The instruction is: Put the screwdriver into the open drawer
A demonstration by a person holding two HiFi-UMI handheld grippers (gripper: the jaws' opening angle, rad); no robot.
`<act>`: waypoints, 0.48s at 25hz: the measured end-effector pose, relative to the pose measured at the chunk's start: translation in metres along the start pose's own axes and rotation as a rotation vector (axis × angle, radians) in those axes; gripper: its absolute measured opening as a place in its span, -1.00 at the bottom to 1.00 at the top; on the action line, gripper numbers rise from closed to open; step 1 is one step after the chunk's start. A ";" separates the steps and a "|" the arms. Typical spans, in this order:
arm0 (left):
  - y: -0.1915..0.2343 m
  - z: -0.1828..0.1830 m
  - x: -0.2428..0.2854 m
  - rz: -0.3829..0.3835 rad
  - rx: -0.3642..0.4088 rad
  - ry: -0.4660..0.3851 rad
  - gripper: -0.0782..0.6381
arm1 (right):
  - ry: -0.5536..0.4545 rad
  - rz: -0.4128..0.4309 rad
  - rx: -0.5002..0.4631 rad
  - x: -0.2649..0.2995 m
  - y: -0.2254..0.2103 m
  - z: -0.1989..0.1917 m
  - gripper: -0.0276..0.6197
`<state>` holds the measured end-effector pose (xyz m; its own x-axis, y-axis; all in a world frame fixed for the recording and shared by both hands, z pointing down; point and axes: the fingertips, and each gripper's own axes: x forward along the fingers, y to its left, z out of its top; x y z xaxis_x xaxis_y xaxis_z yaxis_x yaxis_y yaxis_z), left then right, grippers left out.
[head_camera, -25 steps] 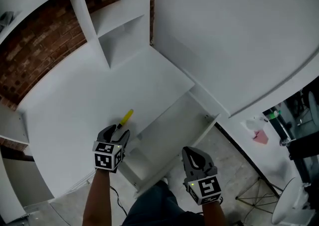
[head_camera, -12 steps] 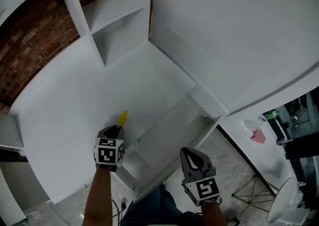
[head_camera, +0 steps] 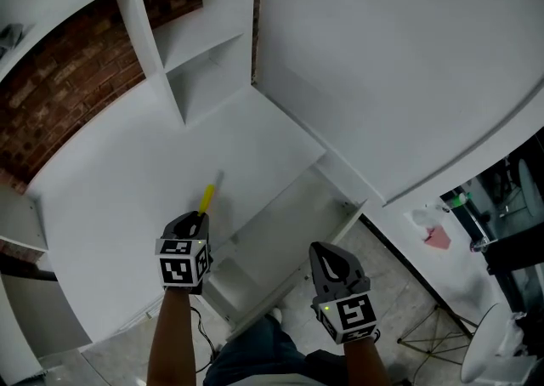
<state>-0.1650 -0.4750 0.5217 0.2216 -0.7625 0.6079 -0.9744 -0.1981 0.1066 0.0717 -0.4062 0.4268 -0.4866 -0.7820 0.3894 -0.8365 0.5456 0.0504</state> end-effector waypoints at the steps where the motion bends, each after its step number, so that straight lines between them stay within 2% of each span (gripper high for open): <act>1: -0.004 0.003 -0.006 0.001 -0.001 -0.011 -0.55 | -0.011 -0.003 0.008 -0.005 -0.002 0.002 -0.88; 6: -0.021 -0.001 -0.022 -0.009 -0.031 -0.017 -0.55 | -0.044 -0.009 0.048 -0.022 -0.003 0.006 -0.88; 12: -0.057 -0.042 -0.022 -0.064 -0.032 0.052 -0.55 | -0.011 0.010 0.087 -0.034 0.002 -0.020 -0.88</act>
<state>-0.1156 -0.4208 0.5354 0.2820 -0.7155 0.6392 -0.9592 -0.2249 0.1714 0.0913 -0.3722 0.4319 -0.4978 -0.7801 0.3789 -0.8499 0.5258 -0.0340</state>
